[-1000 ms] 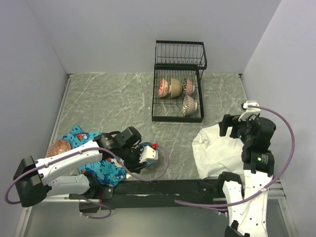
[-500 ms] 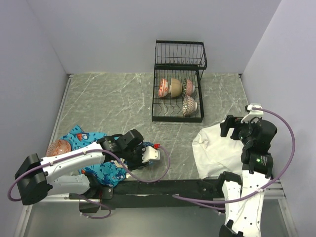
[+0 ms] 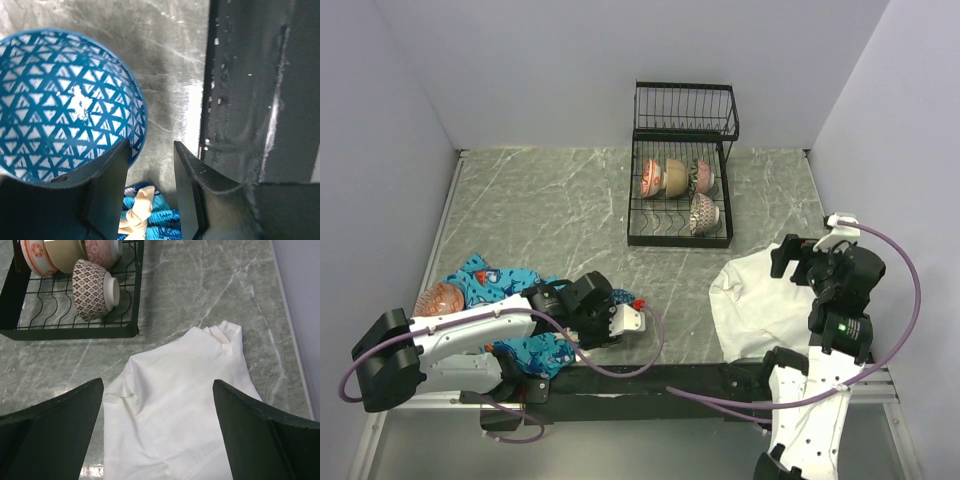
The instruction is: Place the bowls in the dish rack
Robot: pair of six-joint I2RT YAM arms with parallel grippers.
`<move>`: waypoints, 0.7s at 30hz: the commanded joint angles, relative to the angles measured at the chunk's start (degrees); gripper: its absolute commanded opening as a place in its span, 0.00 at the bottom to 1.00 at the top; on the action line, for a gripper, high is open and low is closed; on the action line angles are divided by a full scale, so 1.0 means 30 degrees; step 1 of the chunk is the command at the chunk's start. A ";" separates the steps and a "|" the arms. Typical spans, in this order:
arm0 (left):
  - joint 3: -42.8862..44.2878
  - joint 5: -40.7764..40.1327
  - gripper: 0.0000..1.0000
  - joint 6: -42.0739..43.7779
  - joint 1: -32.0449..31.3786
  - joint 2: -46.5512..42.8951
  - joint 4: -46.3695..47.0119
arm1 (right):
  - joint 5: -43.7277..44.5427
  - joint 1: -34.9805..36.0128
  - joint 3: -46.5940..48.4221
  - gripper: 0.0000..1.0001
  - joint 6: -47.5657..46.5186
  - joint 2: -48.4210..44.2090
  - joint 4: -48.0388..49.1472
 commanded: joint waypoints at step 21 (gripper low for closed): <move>0.1414 -0.0672 0.02 0.0959 -0.0108 0.0553 0.0950 | 0.0109 -0.1156 0.0106 0.98 0.0172 -0.0071 0.0178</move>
